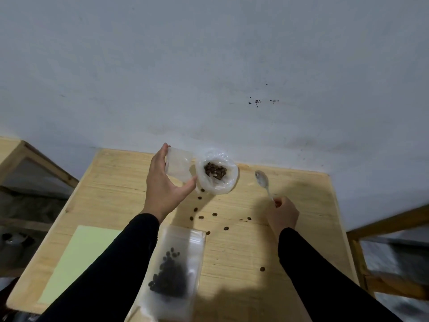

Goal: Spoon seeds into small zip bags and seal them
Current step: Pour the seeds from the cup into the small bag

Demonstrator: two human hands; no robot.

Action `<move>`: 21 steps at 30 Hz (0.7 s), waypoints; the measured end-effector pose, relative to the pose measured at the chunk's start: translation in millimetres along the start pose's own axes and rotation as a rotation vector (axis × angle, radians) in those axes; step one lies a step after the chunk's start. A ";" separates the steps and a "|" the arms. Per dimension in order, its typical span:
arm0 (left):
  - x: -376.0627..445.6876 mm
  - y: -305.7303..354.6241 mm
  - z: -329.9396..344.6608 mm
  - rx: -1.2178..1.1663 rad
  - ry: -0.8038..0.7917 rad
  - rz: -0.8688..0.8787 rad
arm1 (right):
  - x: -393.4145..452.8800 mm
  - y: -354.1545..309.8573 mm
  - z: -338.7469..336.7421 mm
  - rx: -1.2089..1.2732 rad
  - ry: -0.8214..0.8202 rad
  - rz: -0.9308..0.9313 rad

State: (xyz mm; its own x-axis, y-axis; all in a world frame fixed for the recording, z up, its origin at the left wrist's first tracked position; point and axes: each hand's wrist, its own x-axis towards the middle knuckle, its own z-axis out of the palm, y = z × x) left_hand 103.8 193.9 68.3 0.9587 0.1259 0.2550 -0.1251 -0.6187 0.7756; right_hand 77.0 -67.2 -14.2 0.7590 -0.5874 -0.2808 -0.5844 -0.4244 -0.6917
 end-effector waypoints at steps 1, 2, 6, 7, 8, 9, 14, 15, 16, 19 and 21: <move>1.0 -3.7 -0.7 0.006 -0.021 -0.008 | -3.9 -5.8 0.2 0.048 -0.010 -0.034; 1.4 -7.4 -1.2 0.013 -0.049 -0.016 | -8.6 -13.3 -0.4 0.095 -0.022 -0.065; 1.7 -23.7 2.1 0.002 -0.165 -0.054 | -26.5 -50.4 -6.6 0.259 -0.056 -0.185; 2.0 -26.9 4.2 -0.008 -0.179 -0.062 | -31.2 -59.6 -8.1 0.307 -0.094 -0.218; 2.2 -29.2 6.5 -0.020 -0.190 -0.070 | -36.4 -68.5 -10.0 0.352 -0.136 -0.257; 2.3 -31.0 8.7 -0.033 -0.202 -0.079 | -41.3 -76.3 -11.2 0.392 -0.170 -0.298; 1.2 -37.6 18.4 -0.055 -0.263 -0.067 | -49.1 -94.3 -0.7 0.330 -0.041 -0.457; 0.4 -39.1 20.1 -0.059 -0.266 -0.071 | -47.6 -94.7 3.4 0.302 -0.009 -0.461; -0.3 -40.7 21.2 -0.069 -0.268 -0.080 | -46.0 -95.5 6.9 0.259 0.016 -0.455; -1.9 -44.0 24.9 -0.106 -0.275 -0.102 | -38.7 -92.7 19.5 0.169 0.025 -0.370; -1.8 -44.8 27.9 -0.121 -0.282 -0.113 | -31.6 -88.4 30.9 0.150 0.031 -0.302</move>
State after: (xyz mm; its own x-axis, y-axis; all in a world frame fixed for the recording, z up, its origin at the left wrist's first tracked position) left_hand 114.7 199.8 16.9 0.9991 -0.0416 0.0072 -0.0276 -0.5147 0.8569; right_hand 113.5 10.1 35.3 0.8810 -0.4722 -0.0299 -0.2841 -0.4774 -0.8315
